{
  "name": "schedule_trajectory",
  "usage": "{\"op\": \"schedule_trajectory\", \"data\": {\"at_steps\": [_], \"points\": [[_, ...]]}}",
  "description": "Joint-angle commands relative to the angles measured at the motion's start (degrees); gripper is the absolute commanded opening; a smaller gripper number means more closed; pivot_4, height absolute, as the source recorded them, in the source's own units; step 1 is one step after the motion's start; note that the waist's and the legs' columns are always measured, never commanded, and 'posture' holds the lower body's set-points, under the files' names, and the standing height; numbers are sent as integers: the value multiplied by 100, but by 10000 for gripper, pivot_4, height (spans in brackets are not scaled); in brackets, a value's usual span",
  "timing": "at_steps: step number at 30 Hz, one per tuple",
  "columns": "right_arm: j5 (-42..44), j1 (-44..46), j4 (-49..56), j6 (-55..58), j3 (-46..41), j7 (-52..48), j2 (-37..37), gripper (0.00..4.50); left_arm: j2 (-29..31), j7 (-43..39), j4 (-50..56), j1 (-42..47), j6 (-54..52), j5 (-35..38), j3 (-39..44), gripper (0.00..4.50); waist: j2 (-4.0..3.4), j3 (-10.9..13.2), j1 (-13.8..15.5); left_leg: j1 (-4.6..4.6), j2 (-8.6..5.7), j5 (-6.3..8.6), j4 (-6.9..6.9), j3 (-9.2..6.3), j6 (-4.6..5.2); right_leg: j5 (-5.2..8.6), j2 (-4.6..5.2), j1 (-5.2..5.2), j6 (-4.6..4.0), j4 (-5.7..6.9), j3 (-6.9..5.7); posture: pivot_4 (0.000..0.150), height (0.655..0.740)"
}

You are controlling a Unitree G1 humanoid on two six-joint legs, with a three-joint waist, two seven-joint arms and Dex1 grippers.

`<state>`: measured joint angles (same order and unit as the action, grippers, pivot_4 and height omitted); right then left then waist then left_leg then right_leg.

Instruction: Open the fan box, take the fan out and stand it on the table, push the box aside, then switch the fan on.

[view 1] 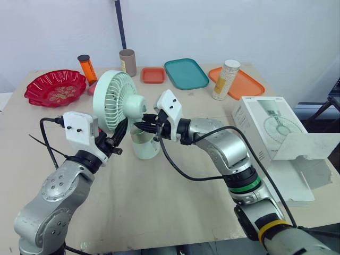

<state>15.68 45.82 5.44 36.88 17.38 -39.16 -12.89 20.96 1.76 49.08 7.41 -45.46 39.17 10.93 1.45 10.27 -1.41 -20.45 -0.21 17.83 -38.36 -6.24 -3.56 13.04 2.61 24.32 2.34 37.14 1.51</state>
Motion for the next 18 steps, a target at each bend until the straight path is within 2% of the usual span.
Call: {"op": "schedule_trajectory", "data": {"at_steps": [1, 6, 8, 10, 18], "points": [[-47, 83, 135, -110, 40, -54, 51, 7983, 9, -46, 352, 139, 141, 79, 5, 18350, 0, 0, 0, 0, 0, 0, 0, 0, 0, 0, 0, 0, 0, 0, 0, 1500, 7400], [-87, 59, 124, -117, 48, -64, 78, 7983, -7, -29, 363, 139, 136, 88, -32, 18350, 0, 0, 0, 0, 0, 0, 0, 0, 0, 0, 0, 0, 0, 0, 0, 1500, 7400], [-88, 51, 126, -81, 28, -45, 87, 4825, -2, -30, 375, 118, 137, 99, -19, 18350, 0, 0, 0, 0, 0, 0, 0, 0, 0, 0, 0, 0, 0, 0, 0, 1500, 7400], [-94, 45, 124, -71, 15, -42, 91, 4229, 2, -32, 377, 107, 142, 97, -14, 18350, 0, 0, 0, 0, 0, 0, 0, 0, 0, 0, 0, 0, 0, 0, 0, 1500, 7400], [-102, 23, 153, -39, 16, -40, 106, 4224, 27, -34, 358, 36, 168, 50, 60, 18350, 0, 0, 0, 0, 0, 0, 0, 0, 0, 0, 0, 0, 0, 0, 0, 1500, 7400]]}}
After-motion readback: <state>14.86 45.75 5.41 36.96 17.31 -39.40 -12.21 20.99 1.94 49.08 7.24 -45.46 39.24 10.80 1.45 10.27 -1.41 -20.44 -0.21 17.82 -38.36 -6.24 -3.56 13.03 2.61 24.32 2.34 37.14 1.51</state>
